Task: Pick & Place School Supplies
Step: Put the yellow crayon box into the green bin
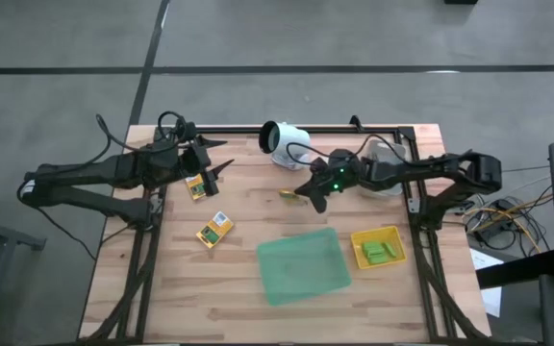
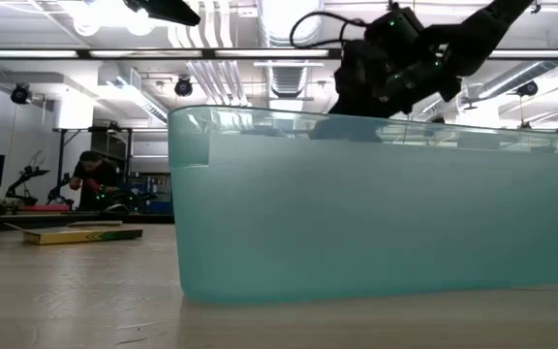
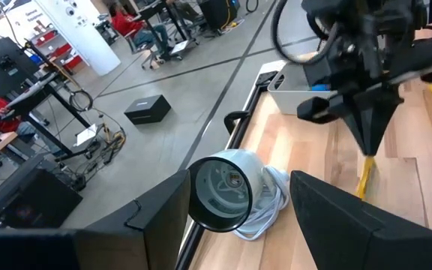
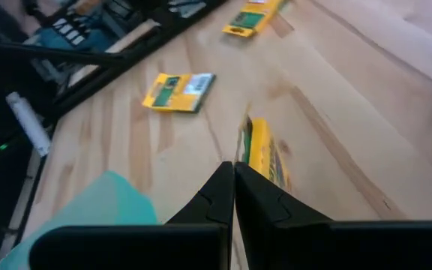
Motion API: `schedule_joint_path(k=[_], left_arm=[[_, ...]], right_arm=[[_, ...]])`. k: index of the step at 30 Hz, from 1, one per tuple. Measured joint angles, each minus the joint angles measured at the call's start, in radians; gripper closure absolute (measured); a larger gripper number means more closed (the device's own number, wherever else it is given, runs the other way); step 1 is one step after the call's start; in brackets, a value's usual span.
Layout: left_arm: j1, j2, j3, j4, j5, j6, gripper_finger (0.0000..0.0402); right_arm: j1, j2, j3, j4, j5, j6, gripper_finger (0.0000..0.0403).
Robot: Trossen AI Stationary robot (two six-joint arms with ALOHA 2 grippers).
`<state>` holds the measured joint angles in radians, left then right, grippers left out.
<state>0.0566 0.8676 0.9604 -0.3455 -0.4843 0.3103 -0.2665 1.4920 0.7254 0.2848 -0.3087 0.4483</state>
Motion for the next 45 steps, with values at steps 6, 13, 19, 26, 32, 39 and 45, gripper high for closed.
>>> schedule_joint_path(k=[6, 13, 19, 26, 32, 39, 45], left_arm=[[0.000, 0.000, 0.000, 0.000, 0.000, 0.000, 0.0165], [0.000, 0.000, 0.000, 0.000, 0.000, 0.000, 0.0165], [0.000, 0.000, 0.000, 0.000, 0.000, 0.000, 0.0165], [0.000, 0.000, 0.000, 0.000, 0.000, 0.000, 0.0165], [0.000, 0.000, 0.000, 0.000, 0.000, 0.000, 0.0165], [0.000, 0.000, 0.000, 0.000, 0.000, 0.000, 0.0165], [0.000, 0.000, 0.000, 0.000, 0.000, 0.000, 0.0165]], right_arm=[[0.002, -0.079, 0.000, 0.001, -0.019, -0.063, 0.0395], [0.002, -0.179, 0.000, -0.042, -0.095, -0.064, 0.0395], [0.011, -0.236, 0.000, -0.099, -0.179, -0.097, 0.0395], [0.067, -0.262, 0.000, -0.125, -0.343, -0.220, 0.0395], [0.130, -0.260, 0.000, -0.125, -0.479, -0.304, 0.0395], [0.217, -0.260, 0.000, -0.160, -0.505, -0.373, 0.0395], [0.279, -0.259, -0.005, -0.287, -0.508, -0.382, 0.0395]])
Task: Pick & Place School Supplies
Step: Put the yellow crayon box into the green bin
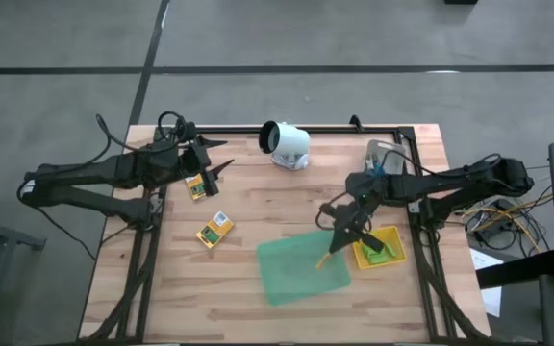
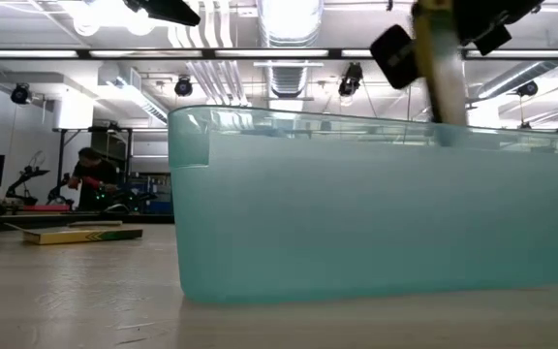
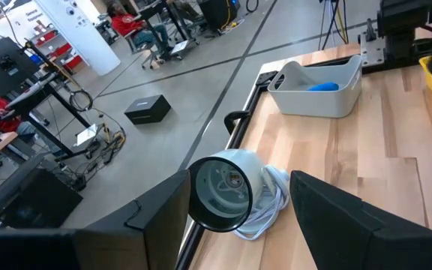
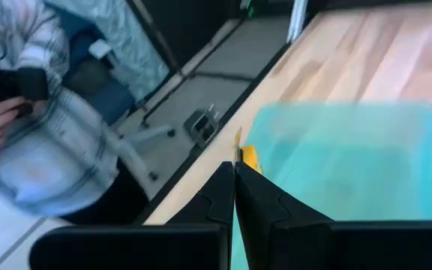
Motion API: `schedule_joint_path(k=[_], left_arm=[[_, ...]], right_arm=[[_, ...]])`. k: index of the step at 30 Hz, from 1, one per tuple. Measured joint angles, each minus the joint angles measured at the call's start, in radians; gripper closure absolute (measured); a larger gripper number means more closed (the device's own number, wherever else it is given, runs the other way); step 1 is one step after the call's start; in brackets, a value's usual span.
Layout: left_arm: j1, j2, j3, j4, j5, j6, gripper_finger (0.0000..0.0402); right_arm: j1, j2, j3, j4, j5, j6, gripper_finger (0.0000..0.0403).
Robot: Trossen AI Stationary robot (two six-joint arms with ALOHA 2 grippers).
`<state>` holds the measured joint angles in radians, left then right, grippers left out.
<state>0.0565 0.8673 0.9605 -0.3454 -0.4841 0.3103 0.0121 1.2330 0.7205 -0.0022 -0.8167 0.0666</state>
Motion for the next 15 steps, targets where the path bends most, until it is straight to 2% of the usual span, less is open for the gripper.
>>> schedule_joint_path(k=[8, 15], left_arm=[[0.000, 0.000, 0.000, 0.000, 0.000, 0.000, 0.0165], [0.000, 0.000, 0.000, -0.002, 0.000, 0.000, 0.0165]], right_arm=[[0.081, 0.054, -0.020, -0.007, 0.029, 0.024, 0.0395], [0.139, 0.216, -0.019, 0.082, 0.058, 0.028, 0.0395]])
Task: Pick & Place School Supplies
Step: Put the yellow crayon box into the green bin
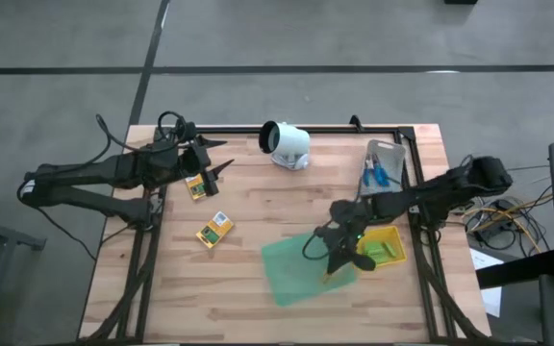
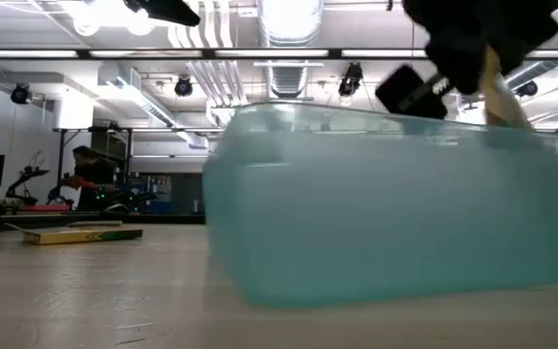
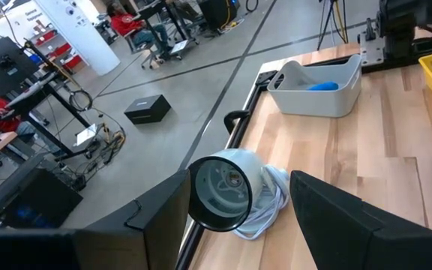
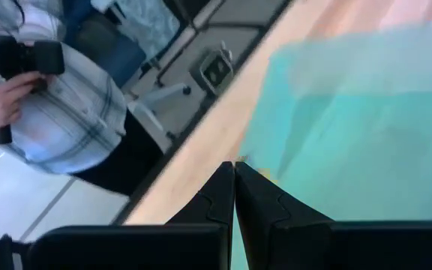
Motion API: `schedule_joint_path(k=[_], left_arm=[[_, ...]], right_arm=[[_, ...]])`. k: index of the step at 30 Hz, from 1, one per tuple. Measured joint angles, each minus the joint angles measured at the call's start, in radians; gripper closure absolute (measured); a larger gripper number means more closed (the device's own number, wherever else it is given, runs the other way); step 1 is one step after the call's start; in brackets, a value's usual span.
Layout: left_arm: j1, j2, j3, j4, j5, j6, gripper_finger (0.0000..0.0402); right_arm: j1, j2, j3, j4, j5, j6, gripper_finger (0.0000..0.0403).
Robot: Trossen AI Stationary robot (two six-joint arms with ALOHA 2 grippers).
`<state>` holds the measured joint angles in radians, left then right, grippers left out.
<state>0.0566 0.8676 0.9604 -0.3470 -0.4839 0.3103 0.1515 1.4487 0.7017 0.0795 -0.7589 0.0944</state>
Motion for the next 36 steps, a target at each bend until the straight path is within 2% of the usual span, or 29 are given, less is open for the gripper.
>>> schedule_joint_path(k=[7, 13, 15, 21, 36], left_arm=[[0.000, 0.000, 0.000, 0.000, 0.000, 0.000, 0.0165], [0.000, 0.000, 0.000, -0.001, 0.000, 0.000, 0.0165], [0.000, 0.000, 0.000, -0.001, 0.000, 0.000, 0.0165], [0.000, 0.000, 0.000, -0.001, 0.000, 0.000, 0.0165], [0.000, 0.000, 0.000, -0.001, 0.000, 0.000, 0.0165]], right_arm=[[0.008, 0.169, 0.010, 0.110, 0.002, 0.005, 0.0395], [0.008, 0.235, 0.026, 0.170, 0.002, 0.005, 0.0394], [0.008, 0.237, 0.029, 0.170, 0.014, -0.001, 0.0394], [0.010, 0.224, 0.032, 0.180, 0.159, 0.007, 0.0394], [0.007, 0.210, 0.057, 0.232, 0.280, -0.001, 0.0394]])
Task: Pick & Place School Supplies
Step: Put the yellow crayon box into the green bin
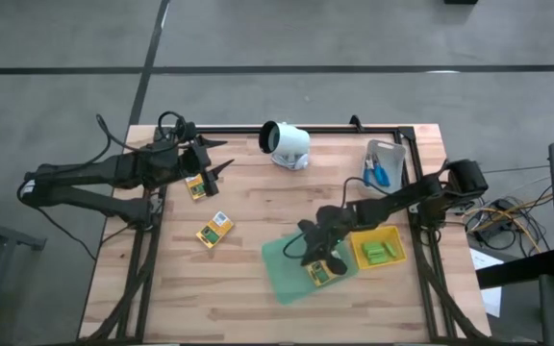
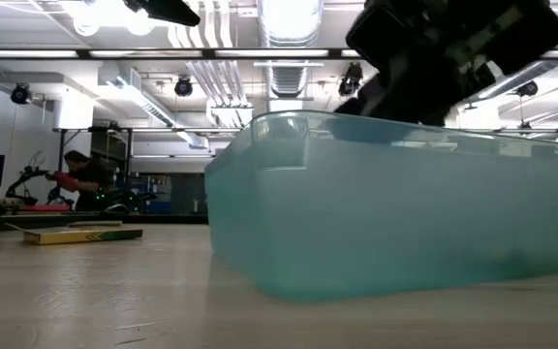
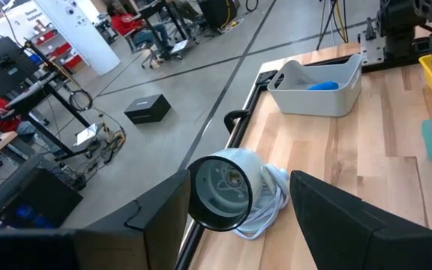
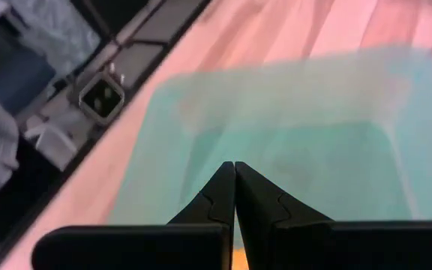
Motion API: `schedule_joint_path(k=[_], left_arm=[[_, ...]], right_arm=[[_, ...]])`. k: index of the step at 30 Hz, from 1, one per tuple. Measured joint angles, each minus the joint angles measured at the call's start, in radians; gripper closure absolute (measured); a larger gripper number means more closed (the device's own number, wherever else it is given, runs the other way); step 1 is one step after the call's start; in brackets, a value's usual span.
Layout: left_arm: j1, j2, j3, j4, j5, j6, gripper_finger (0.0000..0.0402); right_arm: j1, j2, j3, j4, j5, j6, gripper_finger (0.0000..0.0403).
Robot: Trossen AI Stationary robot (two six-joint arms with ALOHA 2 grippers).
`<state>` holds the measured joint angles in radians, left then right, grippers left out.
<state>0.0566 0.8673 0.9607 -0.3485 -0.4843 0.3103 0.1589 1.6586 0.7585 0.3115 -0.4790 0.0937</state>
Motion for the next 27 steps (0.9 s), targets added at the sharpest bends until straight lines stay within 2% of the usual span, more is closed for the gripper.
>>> schedule_joint_path(k=[4, 9, 14, 16, 21, 27], left_arm=[[0.000, 0.000, 0.000, 0.000, 0.000, 0.000, 0.0165], [0.000, 0.000, 0.000, -0.001, 0.000, 0.000, 0.0165], [0.000, 0.000, 0.000, -0.003, 0.000, 0.000, 0.0165], [0.000, 0.000, 0.000, -0.004, 0.000, 0.000, 0.0165], [0.000, 0.000, 0.000, -0.004, 0.000, 0.000, 0.0165], [0.000, 0.000, 0.000, -0.006, 0.000, 0.000, 0.0165]], right_arm=[[0.000, -0.046, 0.010, 0.031, 0.041, 0.034, 0.0394], [0.001, -0.141, 0.020, 0.036, 0.142, -0.001, 0.0394], [-0.002, -0.259, 0.022, 0.048, 0.396, -0.004, 0.0394], [-0.003, -0.303, 0.023, 0.046, 0.455, -0.025, 0.0394], [-0.004, -0.395, 0.023, 0.036, 0.495, -0.144, 0.0394], [-0.006, -0.475, 0.023, 0.021, 0.638, -0.152, 0.0394]])
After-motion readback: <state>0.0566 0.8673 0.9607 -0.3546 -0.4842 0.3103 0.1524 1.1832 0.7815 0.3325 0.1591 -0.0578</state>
